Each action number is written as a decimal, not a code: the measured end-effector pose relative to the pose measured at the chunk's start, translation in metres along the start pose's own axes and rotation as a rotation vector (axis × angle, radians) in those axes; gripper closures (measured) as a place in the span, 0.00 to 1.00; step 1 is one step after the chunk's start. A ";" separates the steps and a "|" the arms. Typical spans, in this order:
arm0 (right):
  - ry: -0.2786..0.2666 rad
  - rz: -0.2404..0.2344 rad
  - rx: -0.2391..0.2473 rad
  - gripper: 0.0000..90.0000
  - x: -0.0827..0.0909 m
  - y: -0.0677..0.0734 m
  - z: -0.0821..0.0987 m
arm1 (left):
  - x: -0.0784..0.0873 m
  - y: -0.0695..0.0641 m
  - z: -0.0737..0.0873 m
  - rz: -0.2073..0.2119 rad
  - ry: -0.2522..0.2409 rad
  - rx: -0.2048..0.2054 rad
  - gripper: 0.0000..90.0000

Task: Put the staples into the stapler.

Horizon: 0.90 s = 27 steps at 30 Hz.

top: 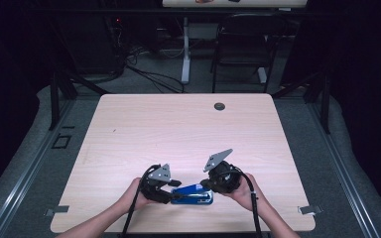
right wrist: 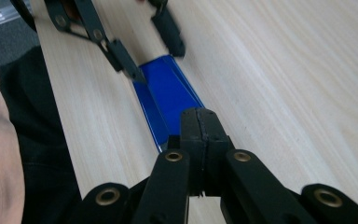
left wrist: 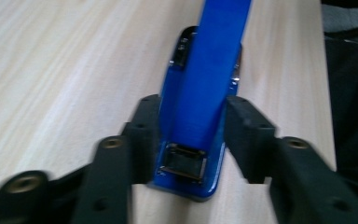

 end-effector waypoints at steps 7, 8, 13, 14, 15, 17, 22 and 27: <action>0.029 -0.003 -0.035 1.00 -0.012 -0.009 0.010 | 0.019 0.027 -0.001 -0.081 -0.069 0.122 0.40; 0.040 -0.003 -0.030 1.00 -0.011 -0.010 0.010 | 0.021 0.030 0.000 -0.090 -0.077 0.136 0.37; 0.043 -0.027 -0.051 1.00 -0.015 -0.012 0.013 | 0.027 0.045 0.003 -0.156 -0.079 0.208 0.20; 0.064 -0.029 -0.053 1.00 -0.017 -0.012 0.014 | 0.027 0.046 0.004 -0.152 -0.071 0.218 0.16; 0.057 -0.034 -0.053 1.00 -0.017 -0.011 0.015 | 0.027 0.048 0.005 -0.160 -0.070 0.229 0.15; 0.053 -0.042 -0.056 1.00 -0.018 -0.011 0.015 | 0.028 0.051 0.006 -0.174 -0.069 0.237 0.14; 0.054 -0.040 -0.052 1.00 -0.018 -0.011 0.015 | 0.031 0.054 0.007 -0.184 -0.077 0.243 0.12; 0.057 -0.037 -0.048 1.00 -0.018 -0.010 0.014 | 0.030 0.055 0.009 -0.182 -0.060 0.245 0.13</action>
Point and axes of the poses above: each handheld gripper's, and its own axes: x roughly backward along the jaws, z roughly out of its underside, y roughly to its left, the point moved 4 cm from there along -x, roughly forward along the jaws, and after that the axes turned 8 degrees about -z, right-handed, at the moved point
